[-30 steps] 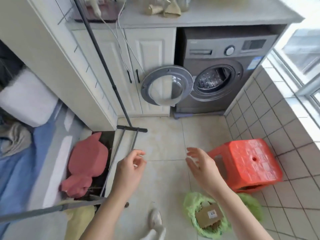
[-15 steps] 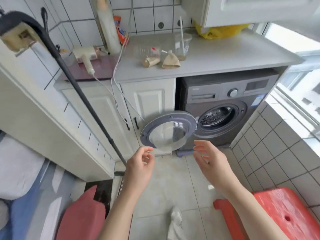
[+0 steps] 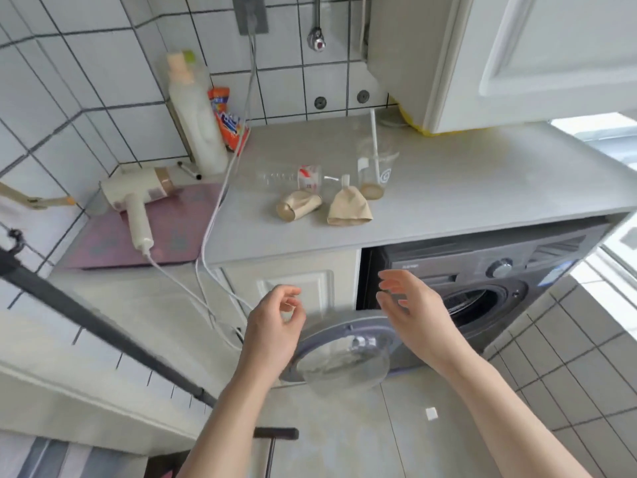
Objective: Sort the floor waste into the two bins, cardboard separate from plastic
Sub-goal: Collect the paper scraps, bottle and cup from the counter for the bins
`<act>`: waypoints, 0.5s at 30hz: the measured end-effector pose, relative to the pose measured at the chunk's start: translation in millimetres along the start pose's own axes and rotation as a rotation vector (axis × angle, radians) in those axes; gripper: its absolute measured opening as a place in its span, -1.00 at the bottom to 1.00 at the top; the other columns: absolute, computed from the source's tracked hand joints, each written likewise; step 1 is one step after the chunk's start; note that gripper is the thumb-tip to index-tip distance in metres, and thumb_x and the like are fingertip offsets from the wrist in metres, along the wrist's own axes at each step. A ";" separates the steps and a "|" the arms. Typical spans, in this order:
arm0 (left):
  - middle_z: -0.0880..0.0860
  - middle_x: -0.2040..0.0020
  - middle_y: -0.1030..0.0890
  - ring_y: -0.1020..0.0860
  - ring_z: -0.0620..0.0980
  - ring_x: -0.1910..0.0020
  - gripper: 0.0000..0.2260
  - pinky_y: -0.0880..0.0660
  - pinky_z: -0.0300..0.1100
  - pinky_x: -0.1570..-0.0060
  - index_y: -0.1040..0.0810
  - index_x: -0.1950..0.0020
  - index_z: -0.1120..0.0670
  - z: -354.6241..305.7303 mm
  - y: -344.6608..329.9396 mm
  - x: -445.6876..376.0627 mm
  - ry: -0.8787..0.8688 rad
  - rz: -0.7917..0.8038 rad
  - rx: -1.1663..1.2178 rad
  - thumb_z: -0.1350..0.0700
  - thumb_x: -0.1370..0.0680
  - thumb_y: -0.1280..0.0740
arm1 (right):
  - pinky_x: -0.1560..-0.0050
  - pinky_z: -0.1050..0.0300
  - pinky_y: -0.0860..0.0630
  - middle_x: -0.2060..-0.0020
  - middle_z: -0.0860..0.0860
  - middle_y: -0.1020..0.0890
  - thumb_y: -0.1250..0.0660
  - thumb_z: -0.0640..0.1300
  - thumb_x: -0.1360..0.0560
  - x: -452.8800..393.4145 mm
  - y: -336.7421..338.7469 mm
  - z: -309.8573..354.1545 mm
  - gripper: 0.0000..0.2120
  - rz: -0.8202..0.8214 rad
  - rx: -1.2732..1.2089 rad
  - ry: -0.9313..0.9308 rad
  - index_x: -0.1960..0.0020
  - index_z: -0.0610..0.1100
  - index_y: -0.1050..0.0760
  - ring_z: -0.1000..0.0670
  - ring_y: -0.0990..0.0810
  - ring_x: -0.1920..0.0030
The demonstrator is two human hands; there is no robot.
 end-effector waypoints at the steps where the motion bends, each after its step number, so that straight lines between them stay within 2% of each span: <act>1: -0.06 0.05 -0.61 -0.56 -0.12 0.04 -0.83 -0.50 -0.19 -0.02 -0.55 -0.06 0.03 1.0 -1.0 -18.9 -0.004 0.004 -0.005 0.22 -0.50 -0.34 | -0.21 0.05 -0.48 -0.17 0.03 -0.57 -0.26 -0.10 -0.56 -16.7 -1.2 0.2 -0.67 -0.008 0.005 -0.008 -0.32 -0.06 -0.42 0.06 -0.53 -0.18; 2: -0.06 0.01 -0.61 -0.54 -0.11 0.01 -0.82 -0.48 -0.17 -0.05 -0.55 -0.06 0.03 1.7 -1.9 -38.1 -0.014 0.004 -0.012 0.23 -0.49 -0.34 | -0.21 0.06 -0.48 -0.17 0.02 -0.57 -0.26 -0.10 -0.55 -33.8 -2.6 0.2 -0.66 -0.018 0.014 -0.016 -0.32 -0.08 -0.42 0.05 -0.53 -0.18; 5: -0.04 -0.08 -0.59 -0.50 -0.08 -0.09 -0.80 -0.35 -0.28 -0.09 -0.55 -0.09 0.05 3.9 -3.4 -94.2 -0.091 0.013 -0.070 0.23 -0.49 -0.35 | -0.18 0.10 -0.46 -0.17 -0.01 -0.57 -0.26 -0.09 -0.55 -84.1 -8.6 0.5 -0.64 -0.050 0.041 -0.045 -0.33 -0.11 -0.40 0.02 -0.52 -0.17; 9: -0.05 -0.10 -0.54 -0.44 0.00 -0.19 -0.79 -0.23 -0.35 -0.08 -0.54 -0.13 0.07 3.5 -3.5 -159.0 -0.184 0.068 -0.163 0.18 -0.49 -0.36 | -0.20 0.00 -0.47 -0.23 -0.08 -0.49 -0.26 0.00 -0.55 -149.1 -18.9 4.1 -0.57 -0.105 0.009 -0.164 -0.36 -0.13 -0.34 -0.04 -0.52 -0.15; 12: 0.02 -0.12 -0.56 -0.43 0.06 -0.20 -0.78 -0.20 -0.39 -0.08 -0.56 -0.12 0.10 3.8 -6.6 -203.2 -0.241 0.064 -0.196 0.19 -0.47 -0.38 | -0.21 0.04 -0.36 -0.28 -0.16 -0.43 -0.25 0.04 -0.54 -196.6 -25.7 7.7 -0.49 -0.145 0.033 -0.305 -0.40 -0.18 -0.27 -0.14 -0.46 -0.24; 15: 0.06 -0.16 -0.55 -0.40 0.10 -0.22 -0.72 -0.21 -0.33 -0.16 -0.56 -0.15 0.12 6.0 -16.0 -238.0 -0.259 0.063 -0.217 0.17 -0.45 -0.41 | -0.31 -0.05 -0.30 -0.32 -0.22 -0.36 -0.25 0.07 -0.53 -231.9 -34.0 6.9 -0.40 -0.155 0.086 -0.389 -0.43 -0.23 -0.20 -0.24 -0.36 -0.32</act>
Point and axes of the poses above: each hand's wrist, its own x-axis away from the middle knuckle, its own y-axis out of the back of the hand, z = x × y, the point moved 2 cm from there along -x, towards the middle knuckle
